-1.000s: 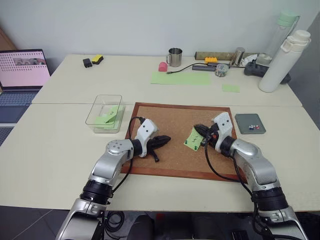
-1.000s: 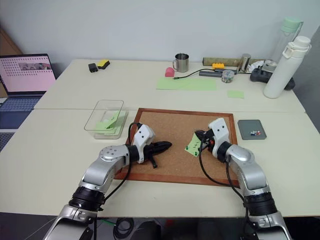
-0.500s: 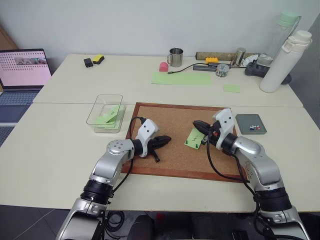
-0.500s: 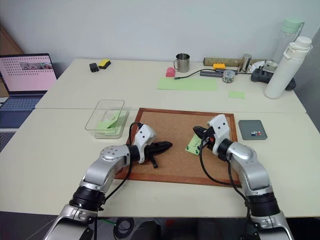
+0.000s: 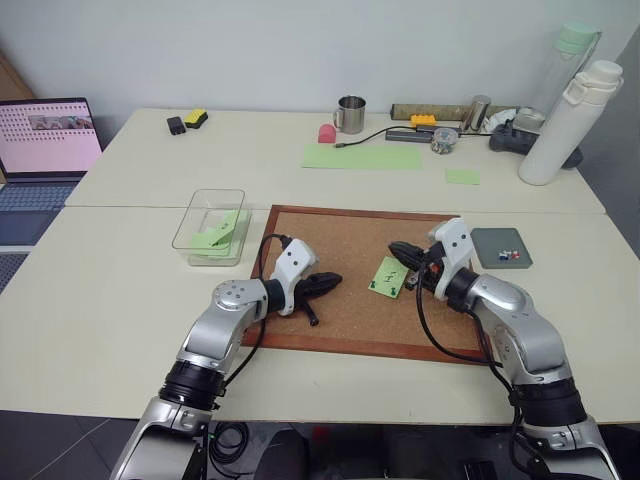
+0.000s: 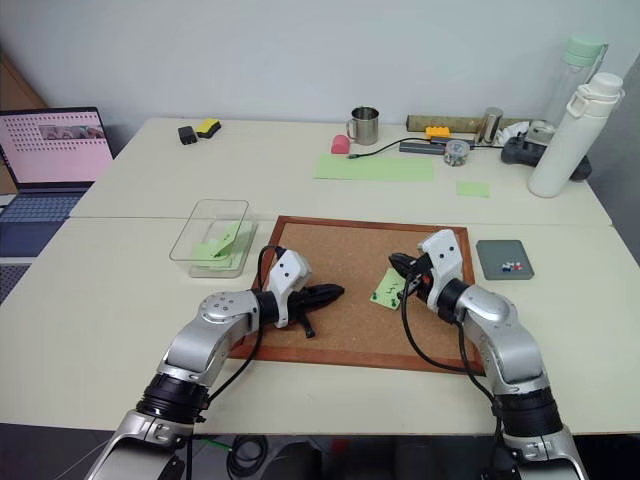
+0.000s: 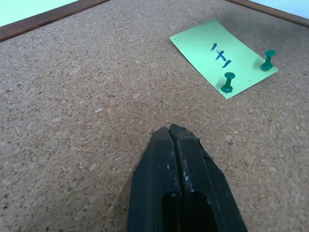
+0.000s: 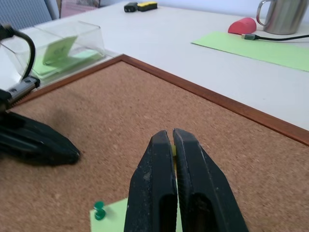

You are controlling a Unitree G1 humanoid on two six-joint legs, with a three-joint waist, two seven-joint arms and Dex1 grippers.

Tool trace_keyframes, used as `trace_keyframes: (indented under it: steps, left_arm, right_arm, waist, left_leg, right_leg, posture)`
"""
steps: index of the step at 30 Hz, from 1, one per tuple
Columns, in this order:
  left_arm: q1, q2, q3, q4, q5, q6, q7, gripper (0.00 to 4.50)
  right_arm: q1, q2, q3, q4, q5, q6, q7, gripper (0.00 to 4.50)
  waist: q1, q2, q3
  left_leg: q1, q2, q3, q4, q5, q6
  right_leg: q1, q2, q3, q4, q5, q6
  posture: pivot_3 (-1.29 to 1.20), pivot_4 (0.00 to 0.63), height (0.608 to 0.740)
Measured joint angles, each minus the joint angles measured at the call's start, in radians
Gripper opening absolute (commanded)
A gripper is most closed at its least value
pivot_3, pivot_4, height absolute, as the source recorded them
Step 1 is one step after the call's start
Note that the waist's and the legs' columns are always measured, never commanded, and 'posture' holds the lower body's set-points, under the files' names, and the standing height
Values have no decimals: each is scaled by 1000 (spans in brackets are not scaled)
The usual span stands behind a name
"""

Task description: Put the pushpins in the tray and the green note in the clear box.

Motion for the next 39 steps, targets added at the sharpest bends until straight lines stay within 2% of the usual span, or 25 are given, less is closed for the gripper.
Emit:
trace_keyframes:
  steps: [4, 9, 13, 22, 27, 31, 34, 36, 39]
  left_arm:
    - [7, 7, -2, -11, -2, 5, -15, 0]
    - [7, 12, 1, -12, -2, 12, -20, 0]
    - [3, 12, 1, -9, -2, 16, -26, 0]
    - [-10, 12, 0, 3, -1, 21, -37, 0]
    - [0, 17, 1, -11, -1, 23, -35, 0]
    - [9, 24, 2, -27, -1, 26, -34, 0]
    - [15, 27, 3, -38, -1, 31, -32, 0]
    - [19, 28, 3, -44, -2, 34, -32, 0]
    - [22, 28, 3, -48, -2, 36, -32, 0]
  right_arm:
    - [14, -53, -148, -15, 24, 50, -73, 34]
    - [25, -147, -312, 75, 32, 111, -133, 34]
    - [14, -181, -346, 187, 37, 139, -127, 34]
    - [-129, -192, -335, 440, 35, 94, -97, 34]
    - [-199, -192, -303, 637, 1, -2, -69, 1007]
    - [-219, -192, -297, 725, -8, -59, -52, 1926]
    - [-228, -192, -297, 756, -8, -82, -41, 2412]
    - [-239, -193, -297, 766, -8, -93, -37, 2626]
    - [-242, -196, -298, 770, -8, -113, -37, 2626]
  waist:
    - [3, 0, 0]
    - [0, 1, -1]
    - [-1, 2, -1]
    - [0, 3, -2]
    - [-2, 3, -2]
    - [-2, 3, -2]
    - [-2, 3, -2]
    - [-2, 3, -2]
    - [-2, 3, -2]
  left_leg:
    - [0, 0, 0, 0, 0, 0]
    - [1, 0, 1, 0, 0, 0]
    - [1, 0, 2, -1, 0, 0]
    - [1, 0, 3, 0, 0, 0]
    - [1, 0, 3, -1, 0, 0]
    - [1, 0, 3, -1, 0, 0]
    - [1, 0, 3, -1, 0, 0]
    - [1, 0, 3, -1, 0, 0]
    - [1, 0, 3, -1, 0, 0]
  right_leg:
    - [0, 0, 0, 0, 0, 0]
    - [0, 0, 1, 0, 0, 0]
    - [0, 0, 2, 0, 0, 0]
    - [1, 0, 2, 0, 0, 0]
    - [0, 0, 2, 0, 0, 0]
    - [0, 0, 2, 0, 0, 0]
    - [0, 0, 2, 0, 0, 0]
    - [0, 0, 2, 0, 0, 0]
    - [0, 0, 2, 0, 0, 0]
  posture:
    - [0, 150, 740]
    - [0, 150, 740]
    - [0, 150, 740]
    - [0, 150, 740]
    - [0, 150, 740]
    - [0, 150, 740]
    - [0, 150, 740]
    - [0, 150, 740]
    - [0, 150, 740]
